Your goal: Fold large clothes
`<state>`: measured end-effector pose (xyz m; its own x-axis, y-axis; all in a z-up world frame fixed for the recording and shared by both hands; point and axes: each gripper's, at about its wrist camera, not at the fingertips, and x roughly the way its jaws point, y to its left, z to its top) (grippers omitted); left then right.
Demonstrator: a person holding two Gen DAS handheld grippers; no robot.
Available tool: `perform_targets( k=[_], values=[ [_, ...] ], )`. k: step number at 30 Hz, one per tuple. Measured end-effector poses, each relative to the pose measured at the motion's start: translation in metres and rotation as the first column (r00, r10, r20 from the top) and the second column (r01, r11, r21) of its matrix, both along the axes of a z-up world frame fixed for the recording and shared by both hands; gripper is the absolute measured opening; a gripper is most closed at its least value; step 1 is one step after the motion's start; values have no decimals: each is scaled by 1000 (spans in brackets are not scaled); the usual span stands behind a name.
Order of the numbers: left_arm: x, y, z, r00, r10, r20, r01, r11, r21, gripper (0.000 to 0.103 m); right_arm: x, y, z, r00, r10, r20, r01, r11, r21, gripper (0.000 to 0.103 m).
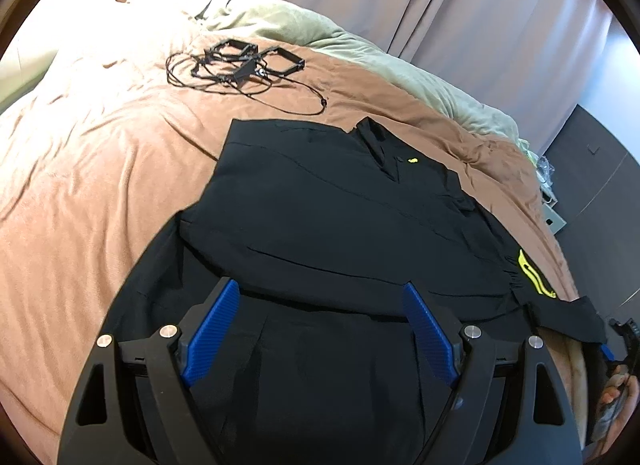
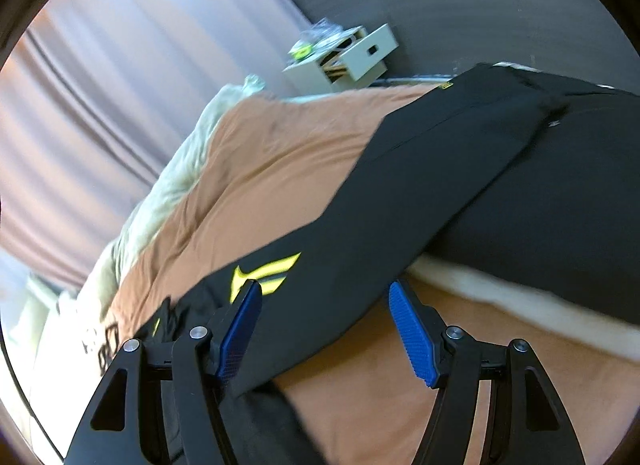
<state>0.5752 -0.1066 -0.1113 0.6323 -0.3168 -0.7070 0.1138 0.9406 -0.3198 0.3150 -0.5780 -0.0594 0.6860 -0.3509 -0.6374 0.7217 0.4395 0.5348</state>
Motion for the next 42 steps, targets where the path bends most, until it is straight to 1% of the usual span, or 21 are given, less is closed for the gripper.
perform_targets(
  k=[2,3,7,10,12,13,15,16,17,18,19,20,22,26,28,31,34,36,42],
  values=[
    [-2,-3,1,1000,-4,16,4,1000,14,85,-11,-11,-1,999,-34,19,34,999,10,67],
    [-2,-5,1,1000,-8,21,8,1000,21,85,-14,-14,-2,999,-46,24,45,999,19,65],
    [-1,-8,-3,1000,-18,18,17,999,49,85,-27,-28,-10,993,-94,67,90,994,66,62],
    [0,-9,-6,1000,-21,16,19,997,72,85,-29,-42,-22,990,-102,93,93,991,98,55],
    [0,-9,-7,1000,-19,15,18,997,78,85,-30,-46,-26,988,-114,107,103,989,106,47],
    [1,-9,-7,1000,-17,15,16,997,77,85,-30,-48,-27,986,-121,116,110,989,101,47],
    [2,-9,-8,1000,-13,12,13,997,75,85,-28,-53,-31,983,-128,129,114,987,112,40],
    [2,-8,-9,1000,-11,10,10,997,73,85,-28,-58,-36,980,-133,148,113,984,138,37],
    [3,-7,-9,1000,-8,7,8,997,71,85,-28,-61,-40,976,-142,163,117,980,159,27],
    [3,-6,-9,1000,-5,4,4,998,67,85,-29,-65,-46,972,-156,177,124,976,180,13],
    [3,-6,-9,1000,-2,3,2,998,62,85,-29,-68,-51,968,-166,188,128,972,198,10],
    [3,-4,-9,1000,1,3,-1,998,56,85,-31,-70,-55,961,-172,218,124,969,215,8],
    [3,-2,-8,1000,7,5,-7,999,44,85,-33,-66,-51,951,-175,253,124,971,204,6],
    [2,4,-5,1000,20,9,-20,1000,11,85,-22,-45,-18,943,-113,313,95,993,73,4],
    [1,7,-2,1000,27,10,-27,1000,-12,85,-13,-31,-3,930,-58,364,54,998,21,4],
    [0,10,1,999,32,15,-32,999,-37,85,10,-5,17,920,40,390,-27,999,-40,4],
    [0,14,3,999,37,15,-36,998,-56,85,31,21,31,909,121,398,-94,992,-86,4],
    [0,18,4,999,44,15,-43,997,-70,85,46,41,38,894,183,409,-150,982,-112,4],
    [2,32,5,998,65,10,-63,992,-106,85,85,91,46,854,301,425,-271,954,-131,4]
  ],
)
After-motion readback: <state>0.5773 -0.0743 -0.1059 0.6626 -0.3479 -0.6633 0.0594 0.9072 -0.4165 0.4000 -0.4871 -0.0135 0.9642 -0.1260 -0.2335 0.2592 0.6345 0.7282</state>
